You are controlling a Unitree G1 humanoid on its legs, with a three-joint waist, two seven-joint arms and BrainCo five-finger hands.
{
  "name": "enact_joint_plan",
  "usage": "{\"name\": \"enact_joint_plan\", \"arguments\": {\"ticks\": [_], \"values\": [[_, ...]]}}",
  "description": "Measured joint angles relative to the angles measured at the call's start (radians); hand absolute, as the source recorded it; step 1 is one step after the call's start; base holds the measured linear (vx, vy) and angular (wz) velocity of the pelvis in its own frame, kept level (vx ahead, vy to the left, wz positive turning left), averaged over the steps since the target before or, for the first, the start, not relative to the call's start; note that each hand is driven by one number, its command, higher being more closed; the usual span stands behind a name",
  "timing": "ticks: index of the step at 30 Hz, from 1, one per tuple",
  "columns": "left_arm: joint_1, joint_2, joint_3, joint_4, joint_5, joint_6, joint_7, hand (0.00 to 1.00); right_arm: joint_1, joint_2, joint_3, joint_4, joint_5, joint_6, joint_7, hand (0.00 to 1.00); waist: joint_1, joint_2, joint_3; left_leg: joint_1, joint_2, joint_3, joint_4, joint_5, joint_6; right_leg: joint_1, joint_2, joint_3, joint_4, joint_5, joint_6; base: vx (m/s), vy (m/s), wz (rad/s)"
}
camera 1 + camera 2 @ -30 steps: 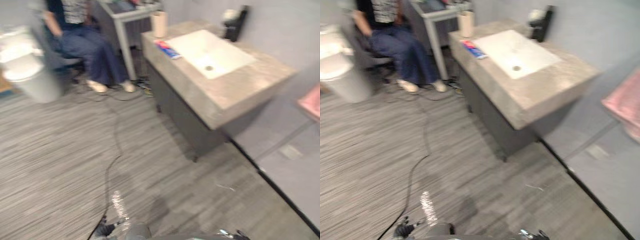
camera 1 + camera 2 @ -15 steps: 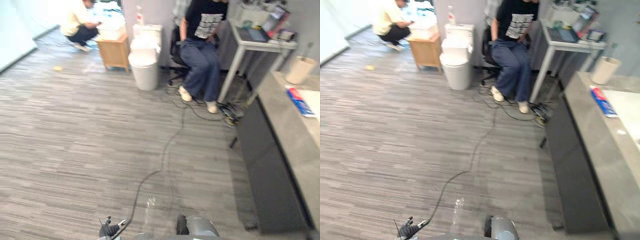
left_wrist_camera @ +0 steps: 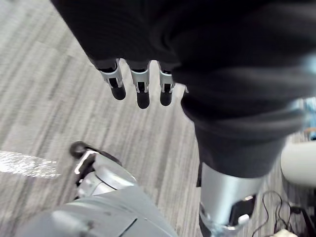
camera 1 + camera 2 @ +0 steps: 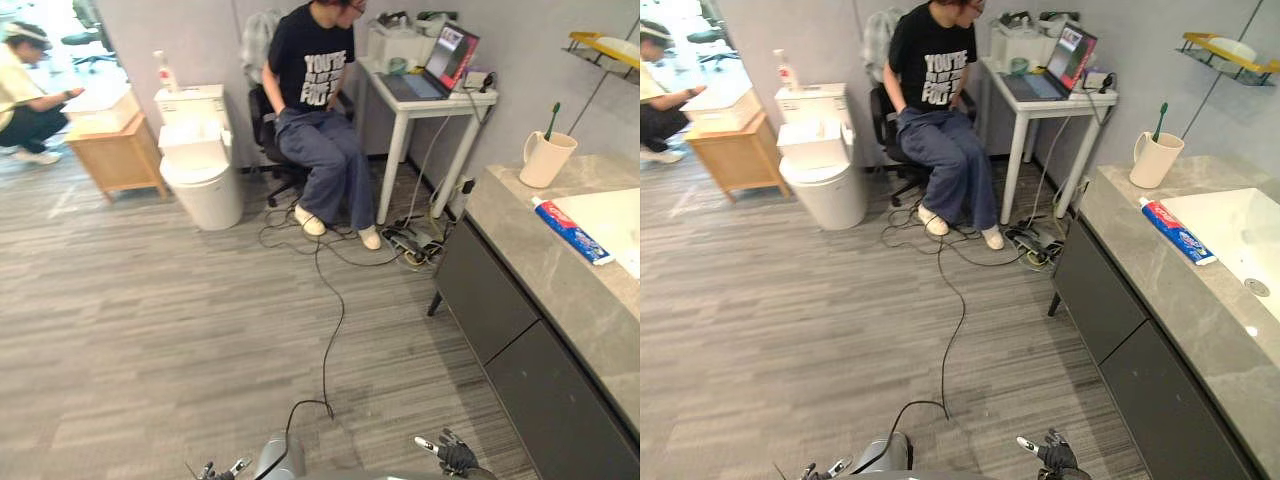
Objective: Organize washtable
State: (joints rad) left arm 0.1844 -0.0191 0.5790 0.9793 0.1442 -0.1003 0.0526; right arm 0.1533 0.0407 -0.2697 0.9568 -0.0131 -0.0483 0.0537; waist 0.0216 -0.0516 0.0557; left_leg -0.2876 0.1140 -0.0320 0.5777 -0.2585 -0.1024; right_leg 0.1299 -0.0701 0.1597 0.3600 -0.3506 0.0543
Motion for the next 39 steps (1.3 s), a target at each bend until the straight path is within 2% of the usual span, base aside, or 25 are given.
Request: {"name": "enact_joint_plan", "arguments": {"ticks": [2, 3, 5, 8, 9, 10, 12, 13, 14, 15, 16, 17, 19, 21, 23, 24, 27, 28, 29, 30, 31, 33, 36, 37, 39], "values": [[-0.015, 0.023, 0.0, 0.025, 0.029, 0.002, 0.004, 0.0, -0.002, 0.011, 0.027, -0.009, -0.008, -0.009, 0.013, 0.0, 0.012, -0.026, 0.009, 0.053, 0.013, 0.092, -0.002, -0.013, 0.021, -0.09, -0.019, 0.021, 0.187, 0.025, 0.017, 0.3, 0.319, -1.45], [-0.02, 0.03, 0.0, 0.039, 0.052, 0.007, 0.008, 0.0, -0.002, 0.005, 0.036, -0.01, -0.011, -0.014, 0.016, 0.0, 0.02, -0.034, 0.015, 0.129, 0.043, 0.201, -0.019, -0.026, 0.042, -0.187, -0.038, 0.0, 0.349, 0.039, 0.031, 0.25, 0.316, -1.89], [-0.028, 0.033, -0.006, 0.053, 0.073, 0.008, 0.014, 0.0, -0.003, -0.008, 0.035, -0.001, -0.019, -0.018, 0.015, 0.0, 0.017, -0.02, 0.018, 0.234, 0.068, 0.297, -0.091, -0.037, 0.047, -0.27, -0.054, -0.139, 0.404, 0.036, 0.024, 0.2, 0.287, -1.89], [-0.058, 0.04, -0.03, 0.062, 0.085, 0.008, 0.014, 0.0, -0.014, -0.023, 0.024, -0.002, -0.022, -0.022, 0.017, 0.0, 0.01, -0.008, 0.022, 0.328, 0.098, 0.429, -0.182, -0.062, 0.03, -0.384, -0.056, -0.38, 0.346, 0.039, 0.012, 0.13, 0.179, -1.46], [-0.061, 0.04, -0.04, 0.065, 0.084, 0.008, 0.013, 0.0, -0.016, -0.018, 0.001, 0.001, -0.027, -0.021, 0.018, 0.0, 0.012, -0.006, 0.021, 0.371, 0.096, 0.501, -0.222, -0.056, 0.019, -0.394, -0.059, -0.486, 0.241, 0.069, -0.015, 0.11, 0.13, -1.32], [-0.057, 0.039, -0.042, 0.063, 0.084, 0.007, 0.011, 0.0, -0.018, -0.009, -0.027, -0.001, -0.026, -0.022, 0.019, 0.0, -0.001, -0.007, 0.021, 0.4, 0.082, 0.545, -0.249, -0.055, 0.01, -0.399, -0.061, -0.554, 0.158, 0.112, -0.072, 0.13, 0.113, -1.1], [-0.066, 0.026, -0.033, 0.057, 0.085, 0.007, 0.011, 0.0, -0.021, -0.005, -0.055, -0.008, -0.024, -0.023, 0.021, 0.0, -0.032, 0.006, 0.017, 0.433, 0.079, 0.582, -0.264, -0.081, -0.015, -0.384, -0.037, -0.548, 0.121, 0.132, -0.101, 0.28, 0.009, -0.46], [-0.066, 0.011, -0.027, 0.051, 0.086, 0.007, 0.011, 0.0, -0.015, -0.004, -0.077, -0.012, -0.023, -0.023, 0.029, 0.0, -0.034, 0.02, 0.013, 0.453, 0.095, 0.586, -0.213, -0.099, -0.04, -0.336, -0.005, -0.532, 0.074, 0.139, -0.103, 0.39, -0.042, -0.3], [-0.068, 0.008, -0.026, 0.051, 0.087, 0.007, 0.011, 0.0, -0.017, -0.006, -0.087, -0.012, -0.014, -0.022, 0.033, 0.0, -0.031, 0.019, 0.017, 0.437, 0.114, 0.568, -0.125, -0.106, -0.039, -0.326, 0.01, -0.521, 0.064, 0.183, -0.114, 0.39, -0.081, -0.37], [-0.075, -0.007, -0.015, 0.038, 0.09, 0.008, 0.01, 0.0, -0.017, -0.013, -0.098, -0.012, -0.004, -0.022, 0.04, 0.0, -0.03, 0.05, 0.023, 0.347, 0.191, 0.479, 0.117, -0.079, -0.001, -0.305, 0.051, -0.508, 0.067, 0.166, -0.131, 0.31, -0.089, -0.4], [-0.072, -0.013, -0.012, 0.029, 0.09, 0.009, 0.011, 0.0, -0.017, -0.016, -0.104, -0.012, 0.001, -0.021, 0.042, 0.0, -0.028, 0.059, 0.023, 0.302, 0.215, 0.425, 0.224, -0.041, 0.036, -0.288, 0.073, -0.497, 0.063, 0.158, -0.14, 0.45, -0.119, -0.82], [-0.072, -0.027, 0.005, 0.021, 0.09, 0.009, 0.012, 0.0, -0.016, -0.015, -0.113, -0.012, 0.007, -0.019, 0.044, 0.0, -0.015, 0.061, 0.025, 0.215, 0.253, 0.327, 0.414, 0.043, 0.057, -0.253, 0.115, -0.458, 0.048, 0.141, -0.155, 0.49, -0.07, -1.2], [-0.068, -0.036, 0.005, 0.001, 0.084, 0.007, 0.013, 0.0, -0.017, -0.021, -0.116, -0.002, 0.019, -0.011, 0.037, 0.0, 0.001, 0.069, 0.036, 0.138, 0.247, 0.243, 0.534, 0.026, 0.032, -0.207, 0.152, -0.386, 0.033, 0.116, -0.176, 0.46, -0.02, -1.28], [-0.075, -0.031, 0.002, -0.016, 0.056, 0.005, 0.017, 0.0, -0.021, -0.023, -0.11, 0.018, 0.025, -0.003, 0.033, 0.0, 0.006, 0.047, 0.048, 0.069, 0.181, 0.176, 0.471, -0.013, -0.009, -0.122, 0.162, -0.276, -0.032, 0.123, -0.161, 0.42, 0.035, -1.27], [-0.075, -0.03, -0.022, -0.027, 0.024, 0.005, 0.016, 0.0, -0.022, -0.031, -0.096, 0.03, 0.024, 0.005, 0.033, 0.0, 0.02, 0.041, 0.051, 0.051, 0.154, 0.142, 0.35, -0.034, -0.007, -0.081, 0.165, -0.193, -0.064, 0.128, -0.151, 0.39, 0.159, -1.51], [-0.079, -0.032, -0.033, -0.034, 0.008, 0.002, 0.017, 0.0, -0.038, -0.031, -0.099, 0.042, 0.023, 0.014, 0.032, 0.0, 0.021, 0.041, 0.053, 0.038, 0.141, 0.071, 0.194, -0.034, -0.007, -0.043, 0.17, -0.112, -0.089, 0.127, -0.131, 0.41, 0.231, -1.65], [-0.087, -0.03, -0.083, -0.039, -0.03, -0.008, 0.015, 0.0, -0.047, -0.028, -0.077, 0.045, 0.012, 0.019, 0.027, 0.0, 0.021, 0.044, 0.053, 0.019, 0.135, -0.123, -0.01, -0.029, -0.007, -0.032, 0.168, 0.049, -0.091, 0.091, -0.072, 0.45, 0.397, -1.66], [-0.087, -0.034, -0.097, -0.041, -0.035, -0.008, 0.016, 0.0, -0.046, -0.028, -0.074, 0.041, 0.007, 0.019, 0.025, 0.0, 0.021, 0.049, 0.052, 0.02, 0.144, -0.141, -0.031, -0.027, -0.004, -0.03, 0.166, 0.084, -0.084, 0.077, -0.055, 0.44, 0.537, -1.56], [-0.084, -0.044, -0.114, -0.041, -0.038, -0.012, 0.015, 0.0, -0.039, -0.029, -0.075, 0.03, 0.004, 0.019, 0.017, 0.0, 0.021, 0.073, 0.042, 0.023, 0.158, -0.128, -0.042, 0.014, -0.051, -0.029, 0.162, 0.139, -0.067, 0.042, -0.025, 0.28, 0.414, -1.34], [-0.087, -0.037, -0.115, -0.044, -0.044, -0.014, 0.014, 0.0, -0.036, -0.017, -0.076, 0.029, 0.002, 0.019, 0.011, 0.0, 0.021, 0.048, 0.043, 0.024, 0.137, -0.074, -0.003, -0.014, -0.064, -0.028, 0.128, 0.181, -0.041, 0.01, 0.002, 0.28, 0.411, -1.14], [-0.093, -0.029, -0.117, -0.049, -0.043, -0.015, 0.014, 0.0, -0.027, 0.004, -0.078, 0.027, 0.003, 0.02, 0.012, 0.0, 0.016, 0.011, 0.031, 0.027, 0.101, -0.042, 0.016, -0.039, -0.042, -0.031, 0.082, 0.193, -0.038, 0.005, 0.011, 0.27, 0.395, -0.6], [-0.125, -0.02, -0.159, -0.054, -0.042, -0.013, 0.016, 0.0, -0.025, 0.023, -0.089, 0.027, -0.001, 0.027, 0.015, 0.0, 0.015, -0.015, 0.026, 0.032, 0.03, 0.016, 0.07, -0.08, 0.008, -0.03, -0.011, 0.198, -0.035, 0.032, 0.05, 0.36, 0.573, -0.26], [-0.123, -0.021, -0.195, -0.054, -0.042, -0.013, 0.016, 0.0, -0.03, 0.013, -0.095, 0.028, -0.027, 0.036, 0.023, 0.0, 0.021, -0.007, 0.031, 0.106, -0.012, 0.111, 0.048, -0.093, 0.032, -0.088, -0.057, 0.174, 0.136, 0.093, 0.054, 0.24, 0.438, -0.36], [-0.115, -0.022, -0.195, -0.053, -0.042, -0.012, 0.016, 0.0, -0.031, 0.003, -0.096, 0.027, -0.037, 0.036, 0.034, 0.0, 0.021, 0.006, 0.033, 0.148, -0.012, 0.142, 0.014, -0.096, 0.055, -0.15, -0.074, 0.105, 0.244, 0.128, 0.049, 0.16, 0.305, -0.55], [-0.109, -0.016, -0.196, -0.04, -0.043, -0.012, 0.015, 0.0, -0.039, -0.004, -0.096, 0.028, -0.045, 0.035, 0.036, 0.0, 0.022, 0.01, 0.034, 0.208, -0.013, 0.181, -0.06, -0.097, 0.076, -0.212, -0.118, -0.083, 0.306, 0.102, 0.059, 0.11, 0.218, -0.53]]}}
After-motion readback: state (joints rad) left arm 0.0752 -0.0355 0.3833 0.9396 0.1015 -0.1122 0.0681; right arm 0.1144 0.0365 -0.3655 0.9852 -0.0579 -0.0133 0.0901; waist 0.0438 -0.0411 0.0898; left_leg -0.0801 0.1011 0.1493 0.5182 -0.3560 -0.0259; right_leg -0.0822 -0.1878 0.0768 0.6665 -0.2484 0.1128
